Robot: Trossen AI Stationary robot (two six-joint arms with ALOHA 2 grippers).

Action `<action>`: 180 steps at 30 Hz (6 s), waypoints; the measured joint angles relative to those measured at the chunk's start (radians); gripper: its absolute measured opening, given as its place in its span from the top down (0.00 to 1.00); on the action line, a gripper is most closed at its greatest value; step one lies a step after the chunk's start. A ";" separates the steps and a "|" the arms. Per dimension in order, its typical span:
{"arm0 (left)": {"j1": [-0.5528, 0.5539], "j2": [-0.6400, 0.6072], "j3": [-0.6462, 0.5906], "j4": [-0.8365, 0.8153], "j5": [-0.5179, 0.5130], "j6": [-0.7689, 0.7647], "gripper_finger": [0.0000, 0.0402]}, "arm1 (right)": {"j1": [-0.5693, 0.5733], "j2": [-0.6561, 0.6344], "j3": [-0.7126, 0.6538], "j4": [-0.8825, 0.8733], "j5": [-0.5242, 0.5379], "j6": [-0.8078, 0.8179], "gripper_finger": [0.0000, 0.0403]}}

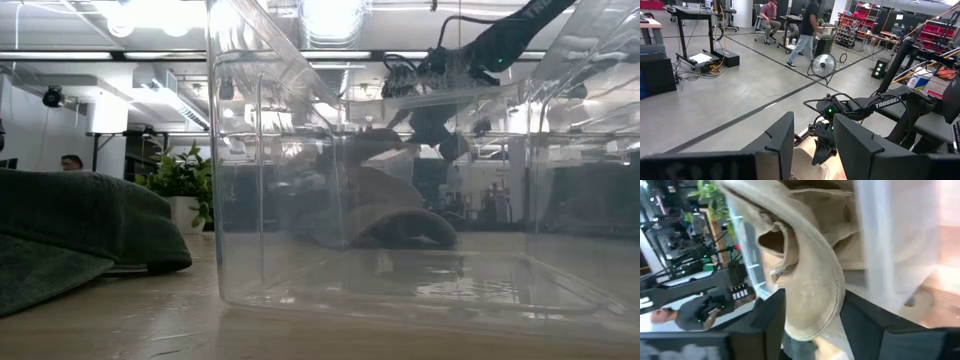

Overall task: Pick & Place hat
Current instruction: Put the left brown cap into the top transparent container, then put the right gray cap into the bottom transparent container

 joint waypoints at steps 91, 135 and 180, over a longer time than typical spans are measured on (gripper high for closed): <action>0.000 0.048 -0.002 -0.043 0.001 0.026 0.67 | 1.803 0.079 0.438 -0.751 0.725 0.051 0.62; 0.000 0.049 -0.052 -0.105 0.052 0.235 0.67 | 1.892 0.889 1.013 -1.260 0.787 0.231 0.69; 0.000 -0.013 -0.098 -0.076 0.065 0.098 0.67 | 1.862 0.777 0.820 -1.253 0.779 0.131 0.36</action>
